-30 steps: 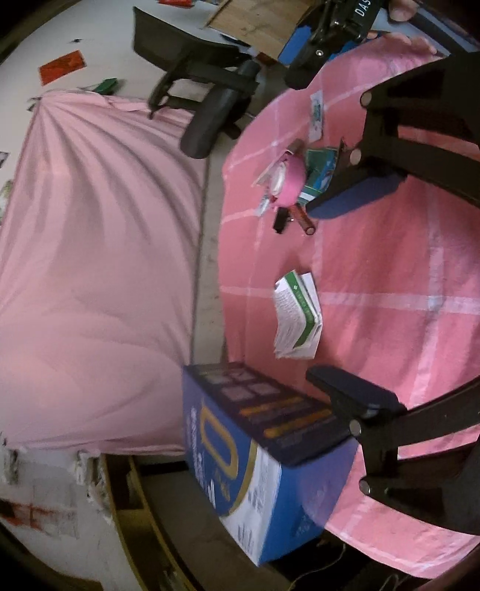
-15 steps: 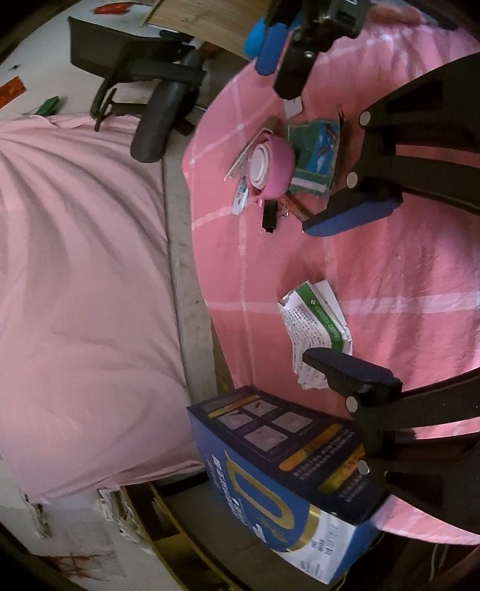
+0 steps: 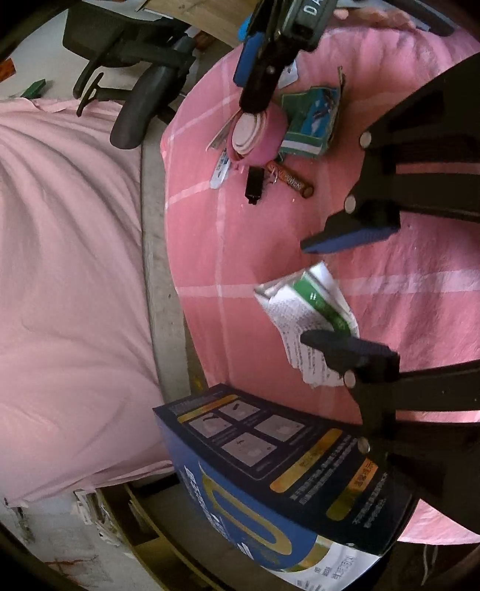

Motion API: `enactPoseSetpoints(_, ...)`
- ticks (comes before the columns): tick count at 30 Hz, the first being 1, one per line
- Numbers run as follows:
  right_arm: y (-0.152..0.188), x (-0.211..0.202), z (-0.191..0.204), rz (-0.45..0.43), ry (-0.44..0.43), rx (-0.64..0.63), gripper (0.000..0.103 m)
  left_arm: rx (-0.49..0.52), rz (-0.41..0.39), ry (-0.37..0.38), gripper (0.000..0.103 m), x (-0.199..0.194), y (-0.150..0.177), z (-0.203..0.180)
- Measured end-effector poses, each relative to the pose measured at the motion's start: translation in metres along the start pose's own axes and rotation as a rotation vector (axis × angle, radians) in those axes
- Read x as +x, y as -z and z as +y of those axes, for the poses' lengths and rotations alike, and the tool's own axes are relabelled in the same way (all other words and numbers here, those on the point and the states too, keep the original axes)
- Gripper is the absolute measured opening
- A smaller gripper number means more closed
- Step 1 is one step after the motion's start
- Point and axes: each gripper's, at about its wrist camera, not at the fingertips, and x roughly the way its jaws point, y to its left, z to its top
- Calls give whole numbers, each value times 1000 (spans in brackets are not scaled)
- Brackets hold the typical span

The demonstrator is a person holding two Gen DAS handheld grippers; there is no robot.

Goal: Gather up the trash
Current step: 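Grasp the white paper packet with the left tool while the right tool grasps the silver strip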

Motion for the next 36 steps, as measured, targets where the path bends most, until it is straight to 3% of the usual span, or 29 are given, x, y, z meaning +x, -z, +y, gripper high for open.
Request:
enactPoseSetpoints(6, 4, -8, -13, 0, 26, 29, 62, 15, -31, -16, 22, -8, 1, -2)
enactPoseSetpoints(10, 6, -12, -14, -1, 42, 25, 57, 16, -52, -23, 18, -12, 2, -1)
enactPoseSetpoints(17, 10, -14, -16, 37, 43, -14, 57, 17, -125, -26, 11, -27, 4, -3)
enactPoseSetpoints(23, 14, -14, -2, 55, 89, -116, 62, -45, -148, 54, 9, -38, 5, 3)
enactPoseSetpoints(33, 13, 10, 21, 97, 259, -282, 63, -68, -183, 119, 6, -54, 5, -2)
enactPoseSetpoints(36, 12, 6, 20, 77, 282, -287, 39, -65, -193, 124, 6, -58, 5, -7)
